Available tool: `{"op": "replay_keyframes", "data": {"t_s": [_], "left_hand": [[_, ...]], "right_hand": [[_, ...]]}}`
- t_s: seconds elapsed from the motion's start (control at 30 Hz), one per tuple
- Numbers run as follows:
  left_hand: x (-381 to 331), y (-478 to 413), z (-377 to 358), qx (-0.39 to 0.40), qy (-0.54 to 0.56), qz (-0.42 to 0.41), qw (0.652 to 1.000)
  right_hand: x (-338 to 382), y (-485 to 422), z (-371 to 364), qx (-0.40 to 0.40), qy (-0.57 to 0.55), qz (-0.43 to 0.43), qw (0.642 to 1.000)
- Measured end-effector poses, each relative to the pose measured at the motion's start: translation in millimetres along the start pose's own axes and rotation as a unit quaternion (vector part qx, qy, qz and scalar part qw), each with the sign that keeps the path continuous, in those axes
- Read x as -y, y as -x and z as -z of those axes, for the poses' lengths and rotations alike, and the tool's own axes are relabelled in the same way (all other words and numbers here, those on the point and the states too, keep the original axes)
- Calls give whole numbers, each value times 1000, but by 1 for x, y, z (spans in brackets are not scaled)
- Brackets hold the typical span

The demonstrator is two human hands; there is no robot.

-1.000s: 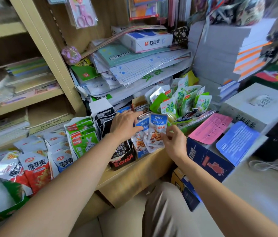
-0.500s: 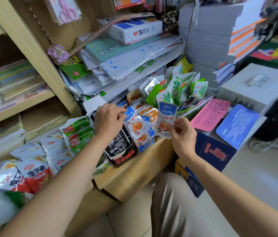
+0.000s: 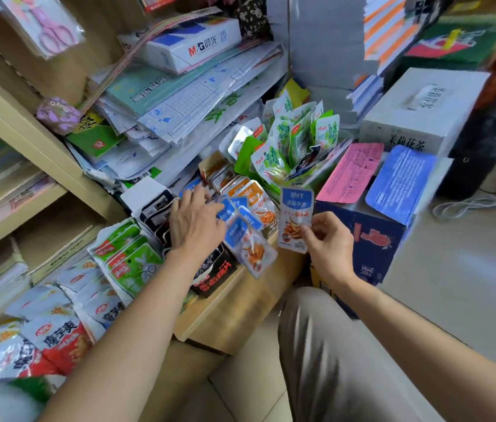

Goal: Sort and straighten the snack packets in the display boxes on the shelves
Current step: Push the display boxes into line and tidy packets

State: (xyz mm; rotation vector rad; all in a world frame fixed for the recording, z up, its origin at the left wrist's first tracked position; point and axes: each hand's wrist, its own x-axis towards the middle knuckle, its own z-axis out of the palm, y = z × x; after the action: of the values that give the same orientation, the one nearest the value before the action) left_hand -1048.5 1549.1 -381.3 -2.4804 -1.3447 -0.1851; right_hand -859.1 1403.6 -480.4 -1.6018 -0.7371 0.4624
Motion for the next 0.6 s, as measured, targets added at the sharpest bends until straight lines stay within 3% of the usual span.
{"op": "replay_keyframes", "data": {"t_s": [0.17, 0.33, 0.6], "left_hand": [[-22, 5, -6, 45, -21, 20, 999], [-30, 18, -21, 2, -49, 14, 999], [-19, 13, -23, 1, -19, 64, 998]], "right_hand": [[-5, 2, 2, -7, -9, -26, 1000], [-13, 7, 2, 14, -6, -55, 998], [13, -15, -5, 54, -23, 9, 998]]}}
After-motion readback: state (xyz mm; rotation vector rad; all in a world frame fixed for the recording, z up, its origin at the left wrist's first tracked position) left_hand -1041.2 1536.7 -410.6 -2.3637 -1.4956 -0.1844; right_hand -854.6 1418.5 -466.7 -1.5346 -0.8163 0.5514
